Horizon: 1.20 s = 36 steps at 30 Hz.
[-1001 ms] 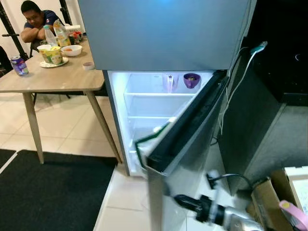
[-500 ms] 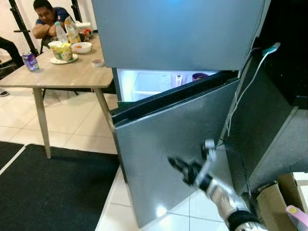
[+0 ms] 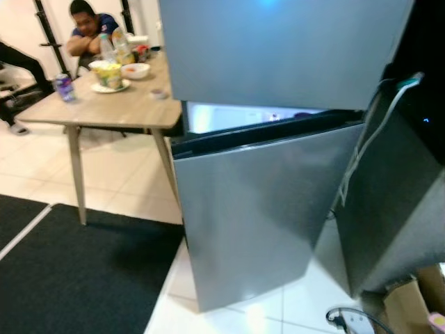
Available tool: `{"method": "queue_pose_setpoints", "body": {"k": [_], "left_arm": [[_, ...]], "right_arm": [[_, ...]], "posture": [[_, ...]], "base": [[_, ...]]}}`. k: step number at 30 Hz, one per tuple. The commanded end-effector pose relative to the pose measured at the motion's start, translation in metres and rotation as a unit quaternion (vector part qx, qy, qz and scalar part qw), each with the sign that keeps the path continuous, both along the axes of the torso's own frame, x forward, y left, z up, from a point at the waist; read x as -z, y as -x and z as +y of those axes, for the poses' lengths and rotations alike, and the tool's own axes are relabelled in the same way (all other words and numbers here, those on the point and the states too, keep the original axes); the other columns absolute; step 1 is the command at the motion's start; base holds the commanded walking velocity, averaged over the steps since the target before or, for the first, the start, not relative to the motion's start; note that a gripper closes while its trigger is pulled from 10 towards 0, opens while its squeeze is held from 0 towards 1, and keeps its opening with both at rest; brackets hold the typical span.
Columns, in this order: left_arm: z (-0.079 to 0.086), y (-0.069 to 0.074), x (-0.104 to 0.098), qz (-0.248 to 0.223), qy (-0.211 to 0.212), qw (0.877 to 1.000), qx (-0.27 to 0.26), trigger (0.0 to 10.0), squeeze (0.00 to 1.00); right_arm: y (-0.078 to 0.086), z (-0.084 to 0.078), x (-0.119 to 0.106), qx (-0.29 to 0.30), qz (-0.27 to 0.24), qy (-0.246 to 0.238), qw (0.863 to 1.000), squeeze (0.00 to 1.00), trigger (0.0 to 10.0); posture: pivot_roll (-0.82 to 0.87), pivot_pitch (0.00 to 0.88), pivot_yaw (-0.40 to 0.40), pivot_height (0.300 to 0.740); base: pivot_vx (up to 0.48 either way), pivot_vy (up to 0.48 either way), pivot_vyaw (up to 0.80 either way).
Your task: Restocking fridge
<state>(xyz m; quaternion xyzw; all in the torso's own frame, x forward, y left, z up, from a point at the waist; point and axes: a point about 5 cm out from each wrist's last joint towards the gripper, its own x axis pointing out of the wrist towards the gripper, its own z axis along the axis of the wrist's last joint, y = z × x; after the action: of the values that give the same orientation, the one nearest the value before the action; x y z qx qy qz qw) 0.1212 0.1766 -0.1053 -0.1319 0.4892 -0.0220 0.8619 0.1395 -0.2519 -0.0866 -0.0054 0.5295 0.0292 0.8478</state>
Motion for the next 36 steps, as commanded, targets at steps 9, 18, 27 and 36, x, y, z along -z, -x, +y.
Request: {"method": "queue_pose_setpoints", "body": {"k": [9, 18, 27, 36], "left_arm": [[0.004, -0.001, 0.0, 0.009, -0.017, 1.0, 0.0, 10.0, 0.0], [0.004, 0.003, 0.002, 0.019, -0.019, 1.0, -0.007, 10.0, 0.0], [0.004, 0.003, 0.002, 0.02, -0.014, 1.0, -0.011, 10.0, 0.0], [0.004, 0.001, 0.001, 0.018, -0.009, 1.0, -0.001, 10.0, 0.0]], "right_arm": [[-0.001, 0.004, 0.002, -0.001, 0.002, 0.018, 1.0, 0.0, 10.0], [-0.004, 0.007, 0.002, 0.006, -0.005, 0.028, 1.0, 0.0, 10.0], [0.0, 0.006, 0.004, 0.014, 0.003, 0.044, 0.999, 0.0, 10.0], [0.0, 0.01, 0.005, 0.018, 0.003, 0.04, 0.999, 0.0, 10.0]], "posture": [[-0.08, 0.0, -0.014, 0.74], [-0.08, 0.0, -0.014, 0.74], [-0.08, 0.0, -0.009, 0.74], [-0.08, 0.0, -0.004, 0.74]], "base": [[0.0, 0.0, 0.77], [0.0, 0.0, 0.52], [0.0, 0.0, 0.0], [0.0, 0.0, 0.0]]}}
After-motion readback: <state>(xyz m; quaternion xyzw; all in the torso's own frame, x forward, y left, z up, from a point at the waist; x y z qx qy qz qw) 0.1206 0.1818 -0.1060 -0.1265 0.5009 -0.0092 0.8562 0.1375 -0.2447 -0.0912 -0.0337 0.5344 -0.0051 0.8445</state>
